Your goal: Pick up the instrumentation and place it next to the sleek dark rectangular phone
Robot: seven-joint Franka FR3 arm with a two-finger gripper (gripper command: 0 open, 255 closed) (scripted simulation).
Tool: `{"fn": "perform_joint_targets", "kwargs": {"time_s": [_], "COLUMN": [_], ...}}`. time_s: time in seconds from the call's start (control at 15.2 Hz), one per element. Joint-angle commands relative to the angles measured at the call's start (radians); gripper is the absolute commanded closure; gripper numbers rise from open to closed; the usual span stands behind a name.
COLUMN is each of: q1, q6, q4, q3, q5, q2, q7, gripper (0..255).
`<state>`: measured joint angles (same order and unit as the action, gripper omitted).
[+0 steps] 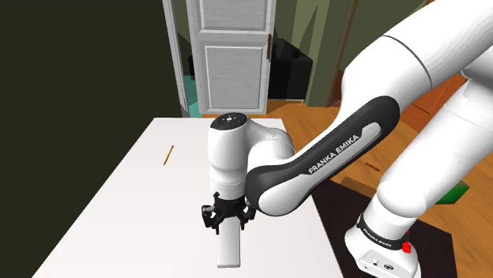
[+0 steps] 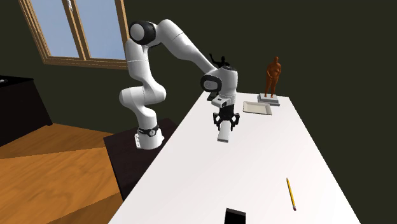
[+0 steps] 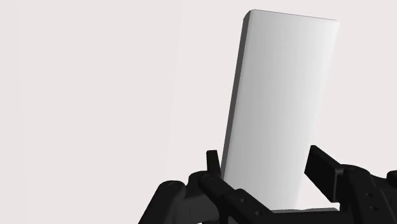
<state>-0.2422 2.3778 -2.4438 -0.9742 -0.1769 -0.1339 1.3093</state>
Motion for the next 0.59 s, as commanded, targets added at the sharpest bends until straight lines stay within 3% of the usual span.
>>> {"fn": "perform_joint_targets", "kwargs": {"time_s": [0.0,0.33,0.53], "q1": [0.000,0.000,0.014], "q6": [0.000,0.000,-0.049], "q4": [0.000,-0.001,0.016], "q3": [0.000,0.000,0.020], "q5": [0.000,0.001,-0.040], "q2": [0.000,0.001,-0.045], "q7": [0.000,0.000,-0.030], "gripper": [255,255,255]}}
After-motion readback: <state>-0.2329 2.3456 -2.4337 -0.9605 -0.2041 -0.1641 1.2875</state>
